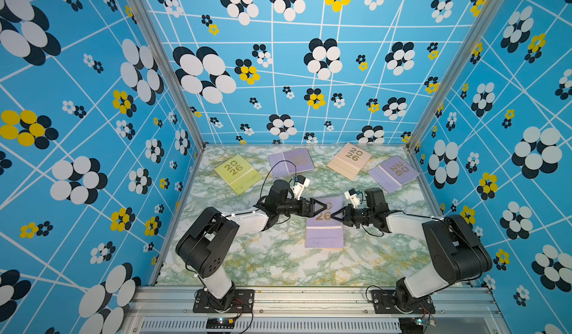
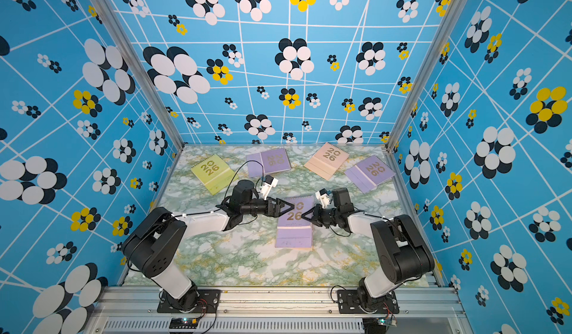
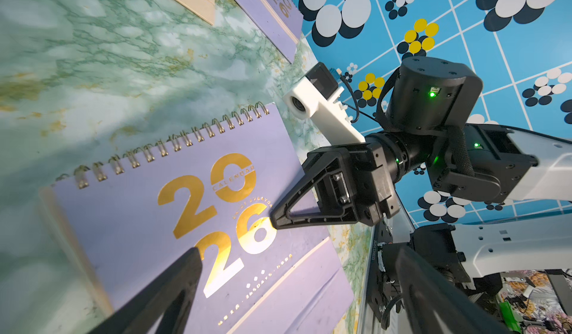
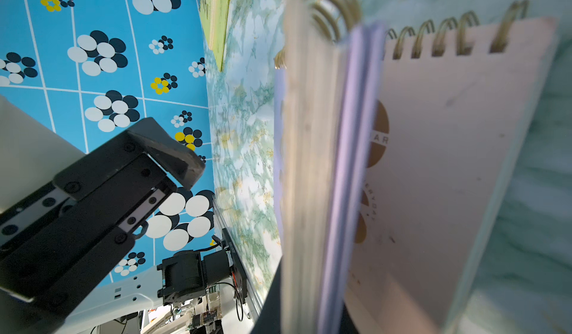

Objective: Stack the calendars
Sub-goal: Place the calendar at the calendar.

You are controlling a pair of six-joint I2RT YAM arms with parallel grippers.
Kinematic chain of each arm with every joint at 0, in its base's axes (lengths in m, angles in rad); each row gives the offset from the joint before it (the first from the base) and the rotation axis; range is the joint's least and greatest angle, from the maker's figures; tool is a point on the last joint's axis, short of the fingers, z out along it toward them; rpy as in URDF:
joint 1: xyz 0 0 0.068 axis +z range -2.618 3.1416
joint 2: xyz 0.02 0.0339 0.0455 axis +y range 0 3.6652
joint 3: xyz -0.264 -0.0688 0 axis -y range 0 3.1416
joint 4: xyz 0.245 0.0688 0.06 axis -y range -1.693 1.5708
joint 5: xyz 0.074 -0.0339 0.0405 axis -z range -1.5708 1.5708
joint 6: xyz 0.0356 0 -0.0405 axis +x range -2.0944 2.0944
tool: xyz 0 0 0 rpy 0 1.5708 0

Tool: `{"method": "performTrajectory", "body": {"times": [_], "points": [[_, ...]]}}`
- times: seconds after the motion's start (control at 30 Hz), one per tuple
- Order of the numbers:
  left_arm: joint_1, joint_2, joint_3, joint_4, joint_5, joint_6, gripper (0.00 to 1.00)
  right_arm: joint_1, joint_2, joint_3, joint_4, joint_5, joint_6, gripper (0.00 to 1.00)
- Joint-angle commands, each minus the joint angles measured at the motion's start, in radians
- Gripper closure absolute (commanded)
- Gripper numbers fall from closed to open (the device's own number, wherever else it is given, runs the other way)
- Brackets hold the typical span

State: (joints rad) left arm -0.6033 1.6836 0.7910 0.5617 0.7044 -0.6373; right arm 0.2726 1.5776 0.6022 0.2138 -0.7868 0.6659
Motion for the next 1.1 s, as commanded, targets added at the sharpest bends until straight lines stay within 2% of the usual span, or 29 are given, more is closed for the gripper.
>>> {"method": "performTrajectory", "body": {"times": [0.0, 0.23, 0.63, 1.07], "points": [[-0.018, 0.017, 0.000, 0.046, 0.011, -0.016, 0.00, -0.007, 0.023, -0.011, -0.135, 0.159, -0.046, 0.95], [-0.041, 0.048, 0.014, -0.017, -0.035, 0.022, 0.01, -0.008, 0.027, -0.015, -0.150, 0.178, -0.049, 0.90], [-0.054, 0.134, 0.002, 0.062, -0.051, -0.023, 0.00, -0.007, 0.024, -0.015, -0.174, 0.199, -0.061, 0.84], [-0.058, 0.165, -0.030, 0.110, -0.077, -0.061, 0.00, -0.007, 0.018, 0.005, -0.241, 0.232, -0.093, 0.73]]}}
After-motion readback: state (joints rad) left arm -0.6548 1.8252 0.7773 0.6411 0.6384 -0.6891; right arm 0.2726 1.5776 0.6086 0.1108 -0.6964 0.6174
